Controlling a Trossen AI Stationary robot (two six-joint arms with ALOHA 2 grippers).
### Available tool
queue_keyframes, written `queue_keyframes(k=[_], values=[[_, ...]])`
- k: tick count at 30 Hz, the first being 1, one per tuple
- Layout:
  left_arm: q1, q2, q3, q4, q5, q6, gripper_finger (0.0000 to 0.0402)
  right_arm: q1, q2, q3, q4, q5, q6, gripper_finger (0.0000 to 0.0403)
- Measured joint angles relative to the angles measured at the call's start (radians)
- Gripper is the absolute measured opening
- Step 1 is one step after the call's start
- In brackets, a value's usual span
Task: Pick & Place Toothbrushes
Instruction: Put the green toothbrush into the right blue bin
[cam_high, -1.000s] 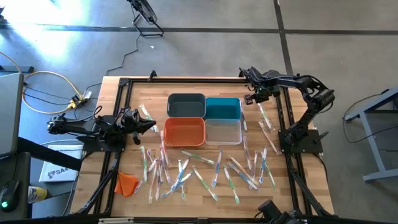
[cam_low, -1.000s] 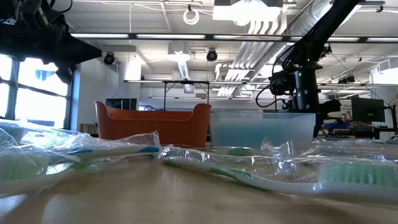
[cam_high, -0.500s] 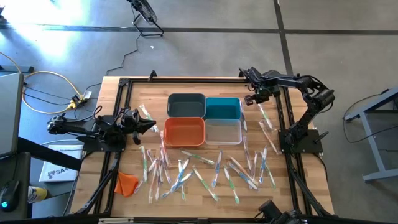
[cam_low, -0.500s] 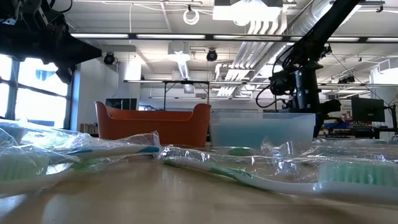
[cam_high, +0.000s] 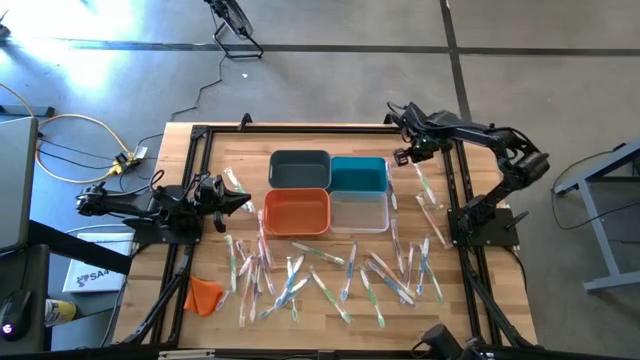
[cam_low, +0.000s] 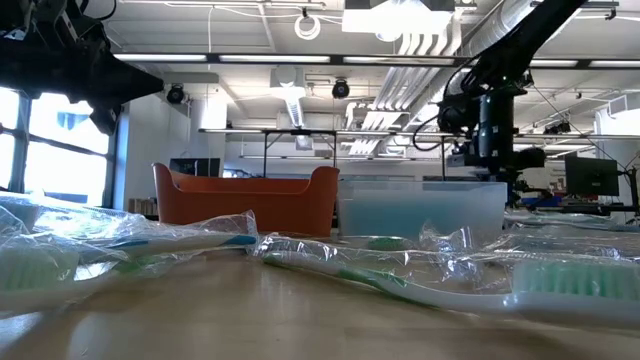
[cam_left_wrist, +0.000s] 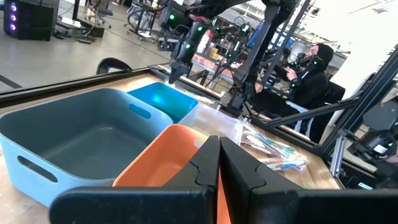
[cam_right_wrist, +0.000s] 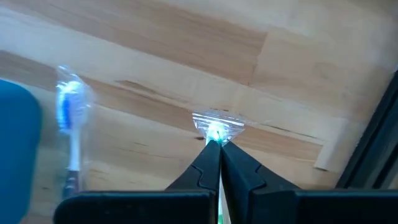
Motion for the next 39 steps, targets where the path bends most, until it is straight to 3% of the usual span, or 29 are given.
queue_keyframes(k=[19,39], values=[[0.0,0.0,0.0,0.013,-0.003,-0.002,0.0009,0.03,-0.289,0.0,0.094,-0.079,0.0,0.0003],[0.0,0.0,0.0,0.011,-0.016,-0.074,0.0009,0.175,-0.36,0.0,0.249,-0.077,0.003,0.0003]])
